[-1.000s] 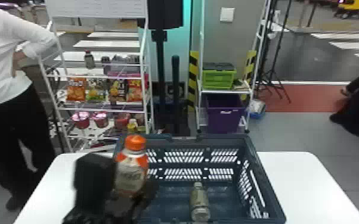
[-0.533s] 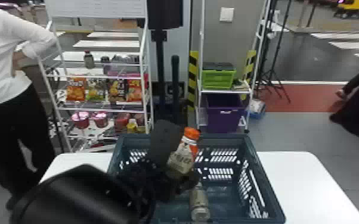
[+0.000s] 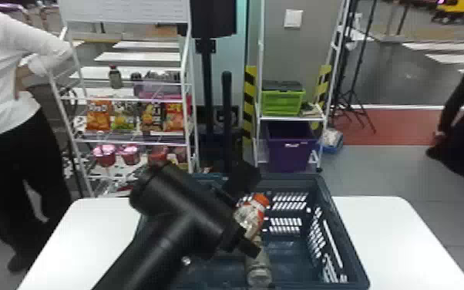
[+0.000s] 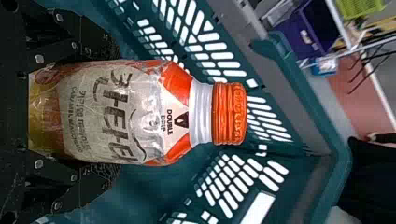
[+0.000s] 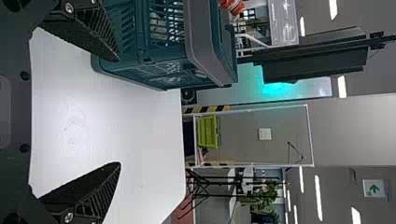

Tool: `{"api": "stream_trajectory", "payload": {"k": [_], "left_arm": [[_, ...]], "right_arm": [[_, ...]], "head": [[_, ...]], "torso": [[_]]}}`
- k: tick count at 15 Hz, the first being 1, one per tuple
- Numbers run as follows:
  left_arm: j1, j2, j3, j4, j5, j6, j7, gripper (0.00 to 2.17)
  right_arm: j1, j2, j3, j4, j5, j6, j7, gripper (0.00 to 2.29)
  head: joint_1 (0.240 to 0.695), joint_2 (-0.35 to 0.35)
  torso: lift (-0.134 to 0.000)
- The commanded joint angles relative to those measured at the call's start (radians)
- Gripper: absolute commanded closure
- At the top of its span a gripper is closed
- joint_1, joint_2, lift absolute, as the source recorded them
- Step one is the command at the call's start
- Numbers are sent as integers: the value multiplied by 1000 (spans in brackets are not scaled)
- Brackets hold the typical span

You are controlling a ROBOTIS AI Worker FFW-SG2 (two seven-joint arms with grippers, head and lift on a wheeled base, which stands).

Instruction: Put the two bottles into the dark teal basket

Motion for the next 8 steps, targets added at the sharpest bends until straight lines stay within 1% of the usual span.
{"api": "stream_trajectory", "payload": {"k": [1, 2, 3, 4, 6, 7, 8], "left_arm": [[-46, -53, -1, 193, -94, -92, -63, 2145], [-58, -53, -1, 250, -102, -150, -63, 2145], [-73, -53, 2, 295, -104, -181, -66, 2145], [-89, -53, 5, 330, -124, -184, -75, 2145], [-79, -53, 19, 341, -199, -181, -77, 2108], [-70, -53, 31, 331, -205, -181, -77, 1868], [-60, -53, 48, 311, -205, -181, -78, 1214]], "right_arm": [[-3, 5, 0, 3, 4, 0, 0, 93], [-5, 5, 0, 3, 4, 3, 0, 97], [-10, 5, 0, 3, 4, 12, 0, 97], [-13, 5, 0, 4, 7, 15, 0, 97], [-20, 5, 0, 4, 13, 31, 0, 97], [-23, 5, 0, 6, 14, 40, 0, 97], [-25, 5, 0, 8, 14, 40, 0, 97]], "head": [[499, 0], [499, 0], [499, 0], [499, 0], [499, 0], [499, 0], [499, 0]], "torso": [[0], [0], [0], [0], [0], [0], [0]]}}
